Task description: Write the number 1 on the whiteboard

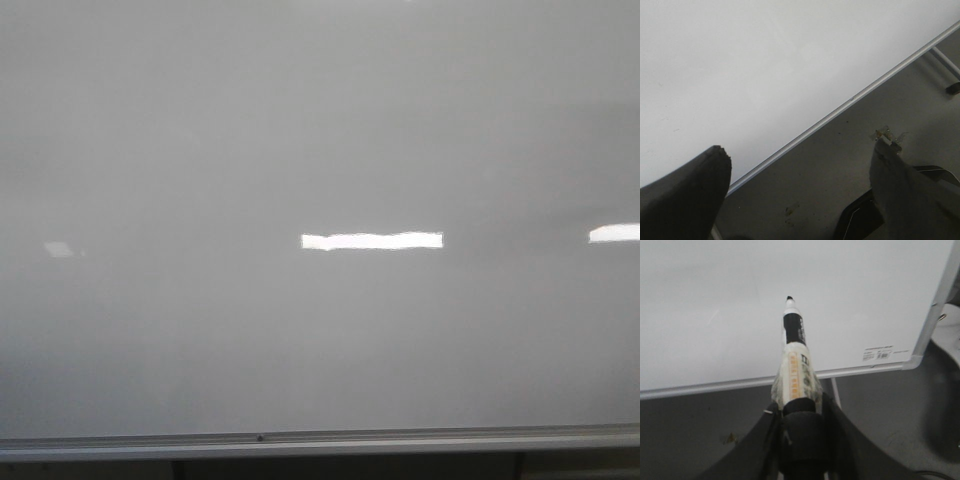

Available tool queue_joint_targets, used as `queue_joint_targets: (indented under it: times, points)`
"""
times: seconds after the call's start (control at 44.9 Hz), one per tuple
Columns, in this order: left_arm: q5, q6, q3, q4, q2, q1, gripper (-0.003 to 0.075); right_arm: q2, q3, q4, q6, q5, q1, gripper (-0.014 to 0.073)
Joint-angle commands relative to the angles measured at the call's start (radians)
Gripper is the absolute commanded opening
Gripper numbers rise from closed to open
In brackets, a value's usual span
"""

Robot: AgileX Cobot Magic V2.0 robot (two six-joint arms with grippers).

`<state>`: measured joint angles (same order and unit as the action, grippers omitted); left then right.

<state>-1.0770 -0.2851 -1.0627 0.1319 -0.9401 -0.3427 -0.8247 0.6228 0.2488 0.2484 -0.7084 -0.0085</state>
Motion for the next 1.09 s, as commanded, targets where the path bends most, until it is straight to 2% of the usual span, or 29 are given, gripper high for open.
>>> queue_joint_targets:
  times: [0.0,0.089,0.312,0.49,1.069]
  points:
    - [0.055,0.010,-0.027,0.009,0.011,0.003,0.0555,-0.044,0.052,-0.096,-0.141,0.032,-0.005,0.0023]
    - [0.055,0.010,-0.027,0.009,0.011,0.003,0.0555,-0.081,0.095,-0.190,-0.241,0.012,-0.008,0.0023]
    - [0.055,0.010,-0.027,0.009,0.011,0.003,0.0555,-0.095,0.140,-0.249,-0.248,0.143,-0.008,0.0023]
    - [0.055,0.010,-0.027,0.009,0.011,0.003,0.0555,-0.099,0.140,-0.271,-0.248,0.256,-0.008,0.0023]
    - [0.057,0.010,-0.027,0.009,0.011,0.003,0.0555,-0.172,0.140,-0.274,-0.248,0.471,-0.008,0.0023]
